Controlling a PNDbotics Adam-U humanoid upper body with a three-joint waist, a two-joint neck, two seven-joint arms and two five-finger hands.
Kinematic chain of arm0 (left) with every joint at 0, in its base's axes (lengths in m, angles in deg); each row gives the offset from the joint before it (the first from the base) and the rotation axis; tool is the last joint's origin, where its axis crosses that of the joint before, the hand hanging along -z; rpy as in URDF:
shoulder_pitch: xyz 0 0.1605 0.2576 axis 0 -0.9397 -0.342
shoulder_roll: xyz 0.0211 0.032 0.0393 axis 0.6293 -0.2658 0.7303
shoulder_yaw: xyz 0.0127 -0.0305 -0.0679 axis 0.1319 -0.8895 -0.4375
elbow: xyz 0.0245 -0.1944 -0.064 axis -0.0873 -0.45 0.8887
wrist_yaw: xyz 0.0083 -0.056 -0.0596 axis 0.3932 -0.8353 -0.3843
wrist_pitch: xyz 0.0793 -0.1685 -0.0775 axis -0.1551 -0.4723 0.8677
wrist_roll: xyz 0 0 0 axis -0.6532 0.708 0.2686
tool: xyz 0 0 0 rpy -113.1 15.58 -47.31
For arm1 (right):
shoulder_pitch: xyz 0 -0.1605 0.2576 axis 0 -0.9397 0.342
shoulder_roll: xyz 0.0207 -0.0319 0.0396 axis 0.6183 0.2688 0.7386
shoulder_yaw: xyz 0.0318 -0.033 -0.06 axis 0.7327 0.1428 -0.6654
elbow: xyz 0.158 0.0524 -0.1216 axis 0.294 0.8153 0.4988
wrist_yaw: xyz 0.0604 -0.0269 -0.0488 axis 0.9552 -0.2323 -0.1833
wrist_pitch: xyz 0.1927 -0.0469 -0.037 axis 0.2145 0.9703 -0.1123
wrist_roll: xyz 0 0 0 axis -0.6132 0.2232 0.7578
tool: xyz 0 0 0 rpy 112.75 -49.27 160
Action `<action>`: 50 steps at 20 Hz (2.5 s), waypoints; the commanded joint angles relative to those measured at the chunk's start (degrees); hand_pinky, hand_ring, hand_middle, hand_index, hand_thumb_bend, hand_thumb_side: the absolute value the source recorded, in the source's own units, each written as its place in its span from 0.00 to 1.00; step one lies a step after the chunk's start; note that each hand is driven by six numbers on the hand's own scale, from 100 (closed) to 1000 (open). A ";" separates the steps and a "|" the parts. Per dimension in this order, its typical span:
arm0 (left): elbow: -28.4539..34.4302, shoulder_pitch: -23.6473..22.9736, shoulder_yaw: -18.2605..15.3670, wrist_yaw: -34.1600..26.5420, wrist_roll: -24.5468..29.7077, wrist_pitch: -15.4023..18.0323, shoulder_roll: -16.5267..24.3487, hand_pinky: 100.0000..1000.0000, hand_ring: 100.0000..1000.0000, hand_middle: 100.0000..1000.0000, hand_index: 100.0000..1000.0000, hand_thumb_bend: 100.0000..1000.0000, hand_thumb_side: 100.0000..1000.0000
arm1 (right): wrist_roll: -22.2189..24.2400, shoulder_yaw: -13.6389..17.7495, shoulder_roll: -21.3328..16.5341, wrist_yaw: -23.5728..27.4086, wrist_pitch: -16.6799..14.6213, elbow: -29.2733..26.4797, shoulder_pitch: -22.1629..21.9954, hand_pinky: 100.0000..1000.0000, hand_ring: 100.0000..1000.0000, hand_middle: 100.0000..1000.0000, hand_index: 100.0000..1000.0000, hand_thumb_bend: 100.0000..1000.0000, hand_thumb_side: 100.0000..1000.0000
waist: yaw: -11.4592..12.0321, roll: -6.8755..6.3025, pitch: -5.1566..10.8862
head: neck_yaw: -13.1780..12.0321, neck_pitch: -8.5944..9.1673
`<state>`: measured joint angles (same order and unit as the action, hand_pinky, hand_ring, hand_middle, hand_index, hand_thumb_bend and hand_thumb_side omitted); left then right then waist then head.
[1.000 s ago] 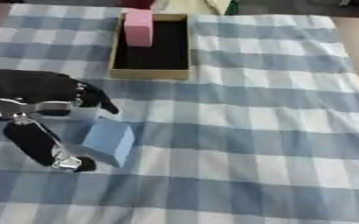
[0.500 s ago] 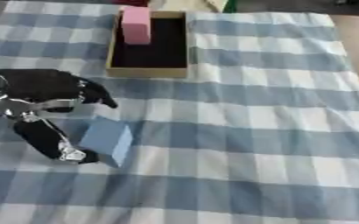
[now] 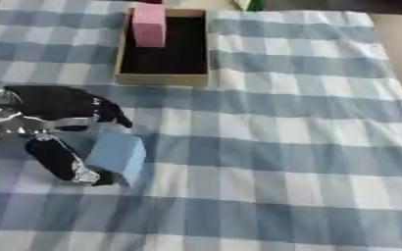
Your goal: Pick up objects on the table and place them in the box.
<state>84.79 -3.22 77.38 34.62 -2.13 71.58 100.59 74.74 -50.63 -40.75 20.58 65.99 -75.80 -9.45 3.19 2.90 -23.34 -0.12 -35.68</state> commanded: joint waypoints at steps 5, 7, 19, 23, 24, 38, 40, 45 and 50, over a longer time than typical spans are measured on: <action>1.13 0.58 -0.17 1.13 -2.87 0.69 0.60 0.73 0.77 0.73 0.87 0.37 0.56 | 0.34 0.69 0.04 -0.23 1.46 -0.85 1.48 0.78 0.73 0.44 0.71 0.05 0.69 | -0.08 -0.17 1.16 | -0.05 0.46; 1.46 0.49 -0.17 1.77 -4.88 0.67 0.65 0.70 0.72 0.67 0.83 0.31 0.55 | 0.33 0.80 0.15 -0.26 1.63 -0.85 1.36 0.78 0.73 0.44 0.71 0.05 0.69 | -0.08 -0.16 1.22 | -0.04 0.44; 3.26 -0.27 -0.76 -0.06 -9.38 -0.50 0.80 0.52 0.49 0.44 0.65 0.00 0.50 | -0.55 1.65 0.41 -0.13 2.25 -0.85 0.38 0.77 0.73 0.44 0.70 0.06 0.69 | -0.14 -0.22 1.47 | 0.08 0.56; 7.90 0.28 -3.94 -3.41 -8.43 -2.61 2.72 0.53 0.49 0.45 0.66 0.00 0.51 | -0.77 1.74 0.35 -0.24 2.25 -0.85 0.49 0.77 0.73 0.44 0.70 0.06 0.69 | -0.05 -0.37 1.55 | 0.34 0.61; 8.79 0.56 -4.84 -4.22 -8.26 -3.27 3.18 0.53 0.50 0.46 0.67 0.00 0.51 | -0.76 1.69 0.38 -0.27 2.22 -0.85 0.61 0.77 0.74 0.44 0.70 0.06 0.69 | -0.08 -0.41 1.56 | 0.35 0.67; -8.78 11.65 -13.91 -9.44 -15.55 -4.12 -0.72 0.51 0.50 0.45 0.66 0.00 0.52 | 0.87 0.48 1.51 -0.79 0.46 -0.85 4.09 0.78 0.74 0.45 0.71 0.04 0.69 | -3.42 -1.45 0.84 | -1.19 2.68; -12.59 13.12 -14.43 -8.43 -16.89 -3.80 -1.95 0.51 0.49 0.45 0.66 0.00 0.53 | 0.95 0.40 1.67 -0.76 0.39 -0.85 4.35 0.78 0.74 0.45 0.71 0.04 0.70 | -3.81 -1.65 0.58 | -1.60 2.91; -20.67 15.92 -15.73 -6.55 -19.41 -3.25 -4.38 0.50 0.49 0.45 0.67 0.00 0.55 | 1.24 0.22 2.07 -0.65 0.32 -0.85 5.19 0.78 0.74 0.44 0.71 0.04 0.70 | -4.93 -2.13 -0.39 | -2.64 3.71; -26.58 17.60 -16.80 -4.95 -20.67 -2.28 -5.63 0.51 0.49 0.45 0.67 0.00 0.56 | 1.35 0.19 2.35 -0.58 0.28 -0.85 5.80 0.78 0.74 0.44 0.71 0.04 0.70 | -5.99 -2.51 -1.19 | -3.57 4.48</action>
<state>58.85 13.05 61.71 29.14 -22.26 69.03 94.30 75.92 -50.71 -37.51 20.26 66.35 -75.80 -4.64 -2.78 0.38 -25.82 -3.40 -32.03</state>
